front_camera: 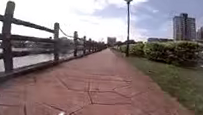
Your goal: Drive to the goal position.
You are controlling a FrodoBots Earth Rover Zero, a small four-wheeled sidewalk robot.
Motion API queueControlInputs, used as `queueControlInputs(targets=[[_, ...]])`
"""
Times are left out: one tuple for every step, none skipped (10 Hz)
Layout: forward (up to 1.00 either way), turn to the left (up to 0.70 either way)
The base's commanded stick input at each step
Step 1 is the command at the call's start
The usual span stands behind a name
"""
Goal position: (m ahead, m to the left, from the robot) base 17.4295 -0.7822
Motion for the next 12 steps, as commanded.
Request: queueControlInputs(targets=[[1.00,0.00],[1.00,-0.02],[1.00,-0.20],[1.00,-0.33],[1.00,-0.39],[1.00,-0.34],[1.00,0.00],[1.00,0.00],[1.00,0.00],[1.00,0.00],[1.00,0.00],[1.00,0.00]])
